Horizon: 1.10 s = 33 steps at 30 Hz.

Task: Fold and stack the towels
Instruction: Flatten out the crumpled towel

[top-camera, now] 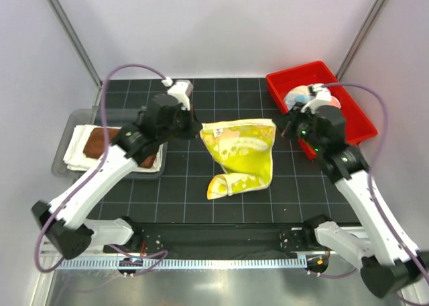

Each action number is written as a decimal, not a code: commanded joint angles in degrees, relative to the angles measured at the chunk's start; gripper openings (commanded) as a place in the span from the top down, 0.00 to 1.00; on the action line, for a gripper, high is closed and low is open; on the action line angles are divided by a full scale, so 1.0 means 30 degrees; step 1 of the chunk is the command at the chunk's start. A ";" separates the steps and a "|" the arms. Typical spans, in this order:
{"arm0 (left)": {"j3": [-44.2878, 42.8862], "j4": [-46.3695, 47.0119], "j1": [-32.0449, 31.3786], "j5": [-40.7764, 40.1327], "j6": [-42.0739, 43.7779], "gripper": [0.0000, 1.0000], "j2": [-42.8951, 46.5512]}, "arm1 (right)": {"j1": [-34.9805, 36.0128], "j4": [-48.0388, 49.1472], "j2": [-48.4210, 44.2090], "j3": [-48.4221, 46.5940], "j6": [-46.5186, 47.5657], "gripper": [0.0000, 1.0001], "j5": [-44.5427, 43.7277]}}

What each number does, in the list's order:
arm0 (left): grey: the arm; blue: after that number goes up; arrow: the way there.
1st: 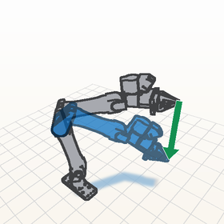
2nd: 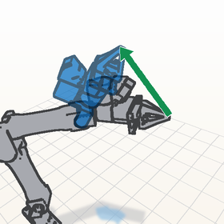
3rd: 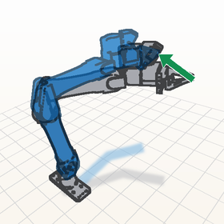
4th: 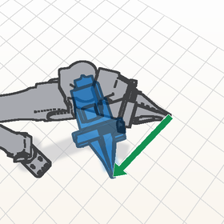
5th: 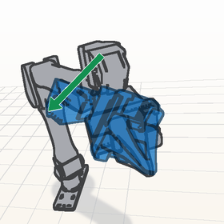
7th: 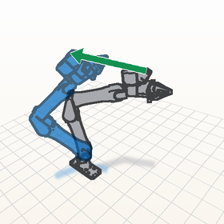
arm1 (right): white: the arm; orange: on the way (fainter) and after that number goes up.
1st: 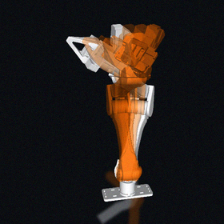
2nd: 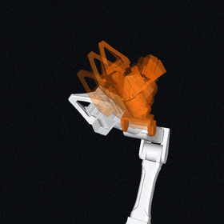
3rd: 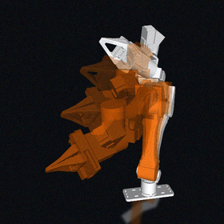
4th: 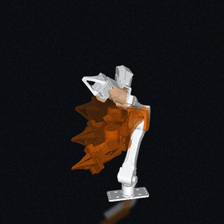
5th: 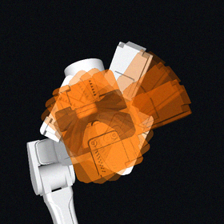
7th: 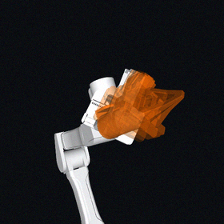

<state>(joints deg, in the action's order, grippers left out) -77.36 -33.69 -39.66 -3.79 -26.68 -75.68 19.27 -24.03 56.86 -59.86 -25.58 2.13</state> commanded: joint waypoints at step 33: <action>-0.6501 -0.0344 0.4255 0.1931 0.1655 1.00 -0.0417 | -0.0006 0.3061 0.3461 -0.7618 0.2493 0.99 0.3974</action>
<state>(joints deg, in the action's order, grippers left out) -96.60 -36.14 -26.13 -2.87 -25.85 -82.91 19.38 -17.32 73.14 -80.58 -21.08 11.05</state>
